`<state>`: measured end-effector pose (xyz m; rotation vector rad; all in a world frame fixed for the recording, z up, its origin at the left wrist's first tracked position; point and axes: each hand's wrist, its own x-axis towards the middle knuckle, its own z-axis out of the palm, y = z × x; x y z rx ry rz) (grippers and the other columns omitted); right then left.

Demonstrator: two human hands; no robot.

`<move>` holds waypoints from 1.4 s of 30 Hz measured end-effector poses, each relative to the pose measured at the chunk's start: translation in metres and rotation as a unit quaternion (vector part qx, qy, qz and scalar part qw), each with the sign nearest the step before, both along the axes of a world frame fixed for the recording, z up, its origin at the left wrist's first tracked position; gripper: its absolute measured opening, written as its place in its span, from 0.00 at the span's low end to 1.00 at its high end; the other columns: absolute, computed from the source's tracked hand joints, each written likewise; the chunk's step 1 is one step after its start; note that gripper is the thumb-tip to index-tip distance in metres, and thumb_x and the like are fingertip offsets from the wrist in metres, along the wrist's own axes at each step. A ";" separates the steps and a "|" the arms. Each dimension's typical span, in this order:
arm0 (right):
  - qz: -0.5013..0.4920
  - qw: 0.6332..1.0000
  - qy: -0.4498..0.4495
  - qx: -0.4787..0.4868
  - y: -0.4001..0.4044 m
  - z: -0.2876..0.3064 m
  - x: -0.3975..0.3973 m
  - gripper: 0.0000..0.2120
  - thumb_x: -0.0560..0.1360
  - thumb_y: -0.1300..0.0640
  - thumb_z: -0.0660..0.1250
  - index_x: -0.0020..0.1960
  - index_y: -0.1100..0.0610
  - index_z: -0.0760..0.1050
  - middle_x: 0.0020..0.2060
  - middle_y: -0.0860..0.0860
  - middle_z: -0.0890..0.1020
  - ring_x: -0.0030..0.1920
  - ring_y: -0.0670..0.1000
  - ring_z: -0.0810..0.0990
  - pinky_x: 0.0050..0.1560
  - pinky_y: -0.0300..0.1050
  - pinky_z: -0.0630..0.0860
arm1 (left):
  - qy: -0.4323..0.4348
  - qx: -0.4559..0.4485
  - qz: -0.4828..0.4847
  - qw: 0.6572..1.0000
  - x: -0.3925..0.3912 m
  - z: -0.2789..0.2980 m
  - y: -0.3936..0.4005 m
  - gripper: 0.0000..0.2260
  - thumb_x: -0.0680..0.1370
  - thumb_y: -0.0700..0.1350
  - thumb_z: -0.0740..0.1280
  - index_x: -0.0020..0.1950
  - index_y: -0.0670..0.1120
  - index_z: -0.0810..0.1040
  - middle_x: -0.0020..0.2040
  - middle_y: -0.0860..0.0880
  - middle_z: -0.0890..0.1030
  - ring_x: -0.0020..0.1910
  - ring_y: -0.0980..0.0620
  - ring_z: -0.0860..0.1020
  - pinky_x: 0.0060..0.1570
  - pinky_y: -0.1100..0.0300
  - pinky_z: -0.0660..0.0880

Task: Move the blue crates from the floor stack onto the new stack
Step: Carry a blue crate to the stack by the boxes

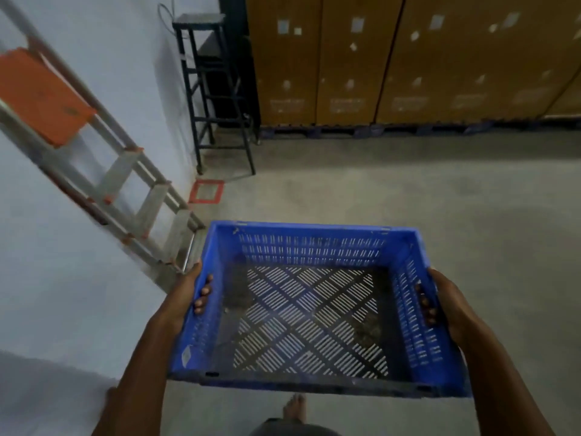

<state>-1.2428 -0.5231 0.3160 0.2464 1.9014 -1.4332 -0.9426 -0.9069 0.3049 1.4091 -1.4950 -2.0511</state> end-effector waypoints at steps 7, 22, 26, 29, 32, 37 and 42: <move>-0.061 0.998 0.016 0.006 -0.028 0.018 -0.162 0.23 0.81 0.39 0.53 0.41 0.57 0.70 0.27 0.52 0.66 0.24 0.50 0.61 0.21 0.39 0.59 | 0.003 -0.016 -0.081 0.997 -0.221 0.009 -0.064 0.23 0.80 0.65 0.59 0.44 0.46 0.73 0.27 0.51 0.67 0.18 0.56 0.61 0.18 0.66 0.59; -0.017 0.999 0.014 0.028 -0.146 0.016 -0.603 0.23 0.79 0.36 0.55 0.43 0.56 0.71 0.27 0.51 0.66 0.22 0.49 0.62 0.21 0.39 0.60 | -0.005 -0.018 -0.040 0.999 -0.620 -0.004 -0.158 0.32 0.78 0.71 0.56 0.54 0.42 0.76 0.30 0.50 0.68 0.20 0.55 0.61 0.19 0.65 0.60; 0.012 0.999 0.008 0.035 -0.195 0.011 -0.722 0.25 0.79 0.35 0.55 0.44 0.57 0.71 0.27 0.51 0.69 0.24 0.49 0.65 0.23 0.41 0.63 | -0.001 -0.011 -0.025 1.000 -0.718 -0.010 -0.203 0.34 0.77 0.73 0.55 0.53 0.41 0.76 0.31 0.49 0.69 0.21 0.55 0.61 0.19 0.65 0.60; 0.025 0.999 0.006 0.031 -0.234 0.003 -0.791 0.25 0.79 0.35 0.54 0.45 0.57 0.71 0.28 0.50 0.69 0.23 0.48 0.65 0.22 0.40 0.64 | -0.011 -0.022 -0.032 0.999 -0.787 -0.013 -0.239 0.34 0.77 0.73 0.54 0.53 0.41 0.76 0.30 0.49 0.70 0.20 0.55 0.62 0.19 0.65 0.60; 0.015 1.000 -0.002 0.017 -0.276 -0.013 -0.867 0.23 0.80 0.37 0.54 0.46 0.57 0.70 0.28 0.51 0.68 0.21 0.48 0.65 0.20 0.39 0.62 | -0.018 -0.037 -0.030 0.999 -0.866 -0.023 -0.284 0.35 0.77 0.73 0.55 0.56 0.40 0.78 0.30 0.50 0.70 0.21 0.55 0.62 0.20 0.65 0.60; 0.010 1.000 -0.020 0.002 -0.332 -0.023 -0.989 0.23 0.80 0.35 0.54 0.45 0.56 0.69 0.28 0.50 0.68 0.23 0.48 0.65 0.21 0.39 0.64 | -0.027 -0.056 -0.040 0.997 -0.992 -0.026 -0.349 0.37 0.74 0.75 0.58 0.56 0.41 0.79 0.30 0.51 0.71 0.22 0.54 0.63 0.23 0.63 0.61; 0.016 0.999 -0.020 0.021 -0.385 -0.037 -1.106 0.24 0.80 0.35 0.55 0.46 0.56 0.69 0.30 0.51 0.70 0.24 0.49 0.66 0.21 0.40 0.65 | -0.055 -0.056 -0.050 0.996 -1.100 -0.035 -0.403 0.36 0.73 0.75 0.60 0.55 0.42 0.79 0.32 0.51 0.71 0.23 0.53 0.64 0.23 0.62 0.63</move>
